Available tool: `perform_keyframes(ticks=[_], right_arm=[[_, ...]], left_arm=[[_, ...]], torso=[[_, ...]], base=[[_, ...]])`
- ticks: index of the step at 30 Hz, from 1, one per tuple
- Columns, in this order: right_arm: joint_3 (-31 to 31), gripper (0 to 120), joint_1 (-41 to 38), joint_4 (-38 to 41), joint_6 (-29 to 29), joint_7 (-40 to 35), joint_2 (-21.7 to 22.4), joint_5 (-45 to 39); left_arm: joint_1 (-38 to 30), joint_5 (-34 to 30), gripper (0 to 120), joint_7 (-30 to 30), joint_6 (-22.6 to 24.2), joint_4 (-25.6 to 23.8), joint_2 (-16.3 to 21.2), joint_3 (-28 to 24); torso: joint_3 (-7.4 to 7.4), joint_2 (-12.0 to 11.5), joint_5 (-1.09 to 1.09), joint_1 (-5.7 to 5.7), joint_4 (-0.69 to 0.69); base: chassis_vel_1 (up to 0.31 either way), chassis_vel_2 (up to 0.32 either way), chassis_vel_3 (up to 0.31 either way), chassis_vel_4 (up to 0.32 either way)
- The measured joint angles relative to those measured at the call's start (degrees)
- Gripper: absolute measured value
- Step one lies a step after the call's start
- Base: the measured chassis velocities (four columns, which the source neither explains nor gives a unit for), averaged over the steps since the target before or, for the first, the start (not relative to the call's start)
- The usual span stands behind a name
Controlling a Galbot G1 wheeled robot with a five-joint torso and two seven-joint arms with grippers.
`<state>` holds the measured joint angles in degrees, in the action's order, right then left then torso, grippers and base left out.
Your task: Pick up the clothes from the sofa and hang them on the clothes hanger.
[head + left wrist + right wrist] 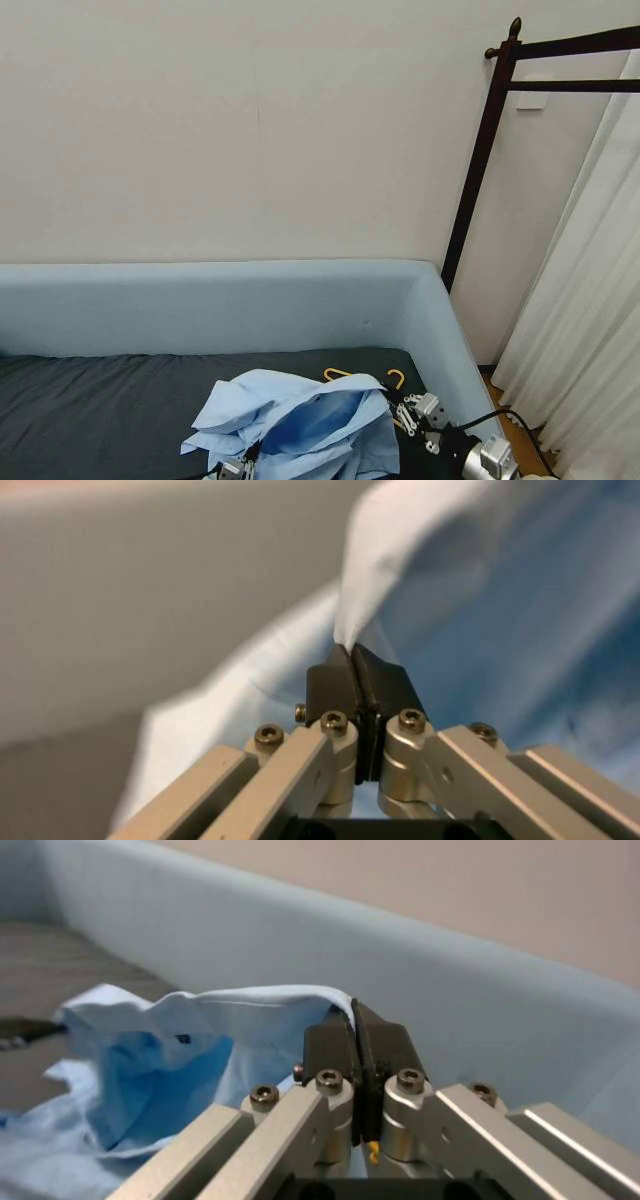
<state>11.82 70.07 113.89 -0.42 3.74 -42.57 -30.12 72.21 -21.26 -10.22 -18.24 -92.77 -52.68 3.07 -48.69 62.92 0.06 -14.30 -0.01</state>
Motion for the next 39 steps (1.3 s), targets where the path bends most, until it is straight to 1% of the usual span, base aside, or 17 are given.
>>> perform_keyframes(ticks=[3,5,6,7,8,11,12,15,17,18,22,25,28,32,33,35,39], right_arm=[[-1.18,0,-6.58,0.22,-2.88,-2.61,1.01,-4.74],[-1.32,0,-7.08,0.22,-3.07,-2.75,1.08,-5.06],[-2.7,0,-11.41,0.12,-4.38,-3.67,1.76,-6.83],[-3.98,0,-14.73,-0.25,-5.15,-4.2,2.26,-8.0],[-3.98,0,-14.73,-0.25,-5.15,-4.2,2.26,-8.0],[-9.63,0,-28.33,-2.16,-7.88,-6.44,3.34,-14.84],[-9.63,0,-28.33,-2.16,-7.88,-6.44,3.34,-14.84],[-16.04,0,-40.94,-5.33,-9.44,-7.97,3.15,-20.4],[-19.3,0,-48.58,-7.67,-10.56,-8.76,2.3,-23.13],[-19.3,0,-48.58,-7.67,-10.56,-8.76,2.3,-23.13],[-25.43,0,-62.09,-13.28,-11.32,-9.47,-0.75,-25.94],[-26.97,0,-64.81,-13.53,-12.24,-9.81,-0.93,-27.79],[-27.4,0,-64.7,-11.23,-12.96,-9.91,0.69,-28.83],[-23.88,0,-59.44,-1.44,-15.22,-11.66,4.27,-32.06],[-23.88,0,-59.44,-1.44,-15.22,-11.66,4.27,-32.06],[-20.73,0,-56.73,3.13,-16.59,-12.75,6.1,-33.8],[-15.28,0,-54.29,9.13,-19.35,-14.78,9.33,-38.02]], left_arm=[[-0.92,-5.59,0,-4.12,7.36,-13.56,6.59,2.9],[-1.14,-6.02,0,-4.35,7.78,-14.37,7.1,3.06],[-3.87,-9.94,0,-6.14,11.8,-19.76,11.96,3.75],[-6.56,-13.19,0,-7.2,14.78,-22.42,15.22,3.75],[-6.56,-13.19,0,-7.2,14.78,-22.42,15.22,3.75],[-18.71,-24.28,0,-9.49,22.07,-27.37,23.96,2.34],[-18.71,-24.28,0,-9.49,22.07,-27.37,23.96,2.34],[-30.47,-32.25,0,-11.26,27.7,-27.03,26.92,-0.14],[-38.39,-34.6,0,-12.71,30.59,-24.56,26.97,-2.51],[-38.39,-34.6,0,-12.71,30.59,-24.56,26.97,-2.51],[-49.93,-39.12,0,-15.8,36.48,-20.19,25.89,-4.11],[-51.76,-40.13,0,-15.97,37.77,-19.76,26.32,-4.35],[-50.13,-41.25,0,-16.08,38.19,-21.61,27.94,-2.94],[-39.99,-44.07,0,-17.19,37.86,-31.46,32.94,4.26],[-39.99,-44.07,0,-17.19,37.86,-31.46,32.94,4.26],[-38.6,-46.21,0,-18.65,37.92,-35.82,34.26,6.35],[-38.72,-49.91,0,-21.96,39.54,-40.84,36.22,9.94]], torso=[[0.0,0.0,-0.01,0.0,0.0],[0.0,0.0,-0.01,0.0,-0.01],[0.0,0.0,0.02,0.0,-0.01],[-0.01,0.0,-0.02,0.0,-0.01],[-0.01,0.0,-0.02,0.0,-0.01],[-0.01,0.0,0.02,-0.01,-0.02],[-0.01,0.0,0.02,-0.01,-0.02],[-0.01,0.0,0.0,-0.02,0.0],[-0.02,-0.01,0.0,-0.02,-0.01],[-0.02,-0.01,0.0,-0.02,-0.01],[-0.02,-0.01,-0.01,-0.02,-0.01],[-0.02,-0.01,-0.01,-0.03,0.0],[-0.02,-0.02,-0.03,-0.03,0.01],[0.0,-0.01,-0.01,0.0,0.01],[0.0,-0.01,-0.01,0.0,0.01],[0.01,0.0,0.01,0.01,0.0],[0.02,0.0,0.01,0.01,-0.04]], base=[[0.0,0.0,0.0,0.0],[0.0,0.0,0.0,0.0],[0.0,0.0,0.0,0.0],[0.0,0.0,0.0,0.0],[0.0,0.0,0.0,0.0],[0.0,0.0,0.0,0.0],[0.0,0.0,0.0,0.0],[0.0,0.0,0.0,0.0],[0.0,0.0,0.0,0.0],[0.0,0.0,0.0,0.0],[0.0,0.0,0.0,0.0],[0.0,0.0,0.0,0.0],[0.0,0.0,0.0,0.0],[0.0,0.0,0.0,0.0],[0.0,0.0,0.0,0.0],[0.0,0.0,0.0,0.0],[0.0,0.0,0.0,0.0]])
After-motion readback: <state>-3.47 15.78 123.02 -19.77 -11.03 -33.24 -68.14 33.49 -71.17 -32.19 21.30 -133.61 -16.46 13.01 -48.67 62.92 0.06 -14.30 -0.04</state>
